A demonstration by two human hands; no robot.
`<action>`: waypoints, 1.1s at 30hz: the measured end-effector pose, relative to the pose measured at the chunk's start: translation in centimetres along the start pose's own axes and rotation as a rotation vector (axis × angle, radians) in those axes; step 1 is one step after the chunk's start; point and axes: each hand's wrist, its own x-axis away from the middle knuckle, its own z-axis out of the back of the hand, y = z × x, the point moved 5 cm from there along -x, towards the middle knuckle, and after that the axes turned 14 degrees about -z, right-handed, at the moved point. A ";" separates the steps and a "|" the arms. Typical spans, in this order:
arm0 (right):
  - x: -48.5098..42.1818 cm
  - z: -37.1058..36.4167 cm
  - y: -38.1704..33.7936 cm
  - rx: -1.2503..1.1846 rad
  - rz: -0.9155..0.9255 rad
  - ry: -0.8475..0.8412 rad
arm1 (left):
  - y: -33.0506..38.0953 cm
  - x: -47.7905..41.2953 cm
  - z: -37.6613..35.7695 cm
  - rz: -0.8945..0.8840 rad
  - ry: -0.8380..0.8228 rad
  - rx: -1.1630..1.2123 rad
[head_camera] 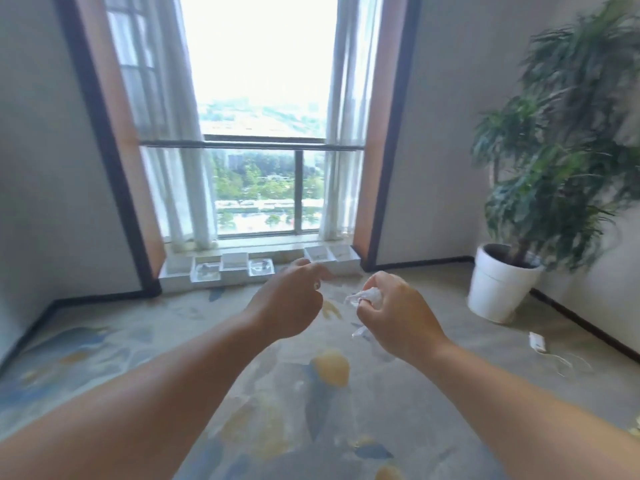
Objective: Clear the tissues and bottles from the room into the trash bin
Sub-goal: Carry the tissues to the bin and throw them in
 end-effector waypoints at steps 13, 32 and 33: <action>-5.6 -9.2 -11.0 -0.072 0.339 -0.254 | -7.9 4.8 7.0 0.310 0.171 -0.180; -7.4 -27.0 -34.7 -0.151 0.575 -0.403 | -27.6 15.1 21.2 0.580 0.309 -0.279; -7.4 -28.0 -35.9 -0.153 0.587 -0.417 | -28.7 15.6 21.8 0.599 0.320 -0.275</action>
